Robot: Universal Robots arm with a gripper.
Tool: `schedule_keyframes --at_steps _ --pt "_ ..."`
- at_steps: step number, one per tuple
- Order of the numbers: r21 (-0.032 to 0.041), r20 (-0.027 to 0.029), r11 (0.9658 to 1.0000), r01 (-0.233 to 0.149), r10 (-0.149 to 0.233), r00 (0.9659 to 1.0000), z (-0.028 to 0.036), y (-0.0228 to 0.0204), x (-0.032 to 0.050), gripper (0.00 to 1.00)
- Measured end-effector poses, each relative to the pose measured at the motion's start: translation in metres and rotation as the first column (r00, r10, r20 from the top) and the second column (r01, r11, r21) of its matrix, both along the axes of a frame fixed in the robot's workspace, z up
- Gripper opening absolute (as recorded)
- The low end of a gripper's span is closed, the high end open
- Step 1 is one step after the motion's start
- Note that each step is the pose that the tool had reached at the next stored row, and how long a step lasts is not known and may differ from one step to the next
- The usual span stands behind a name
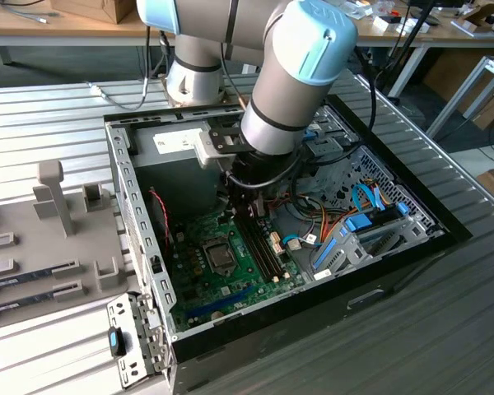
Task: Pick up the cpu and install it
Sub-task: 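Install the first cpu locking lever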
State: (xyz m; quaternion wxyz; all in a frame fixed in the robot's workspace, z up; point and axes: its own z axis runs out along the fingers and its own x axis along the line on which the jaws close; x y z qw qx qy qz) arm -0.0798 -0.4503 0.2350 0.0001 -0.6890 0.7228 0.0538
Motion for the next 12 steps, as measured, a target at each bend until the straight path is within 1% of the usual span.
schedule_keyframes --at_steps 1,2,3,4,7,9,10,11,12 --pt "-0.0085 0.0000 1.0000 -0.002 0.002 1.0000 0.0001 0.0000 0.0000 0.11" --pt "-0.0148 0.0000 0.9999 -0.004 0.004 1.0000 0.0002 0.0000 0.0000 0.11" --pt "-0.0233 -0.0001 0.9997 -0.007 0.007 1.0000 0.0003 0.0000 0.0000 0.11" --pt "-0.0368 -0.0002 0.9993 -0.011 0.011 0.9999 0.0005 0.0000 0.0000 0.11" --pt "-0.0601 -0.0006 0.9980 -0.018 0.018 0.9998 0.0010 0.0000 0.0000 0.11" --pt "-0.0786 -0.0009 0.9967 -0.023 0.023 0.9997 0.0016 0.0000 0.0000 0.11" --pt "-0.0859 -0.0011 0.9960 -0.024 0.024 0.9997 0.0018 0.0000 0.0000 0.11" --pt "-0.0999 -0.0014 0.9946 -0.028 0.028 0.9996 0.0021 0.0000 0.0000 0.11" --pt "-0.1161 -0.0019 0.9927 -0.032 0.032 0.9995 0.0022 0.0000 0.0000 0.11"
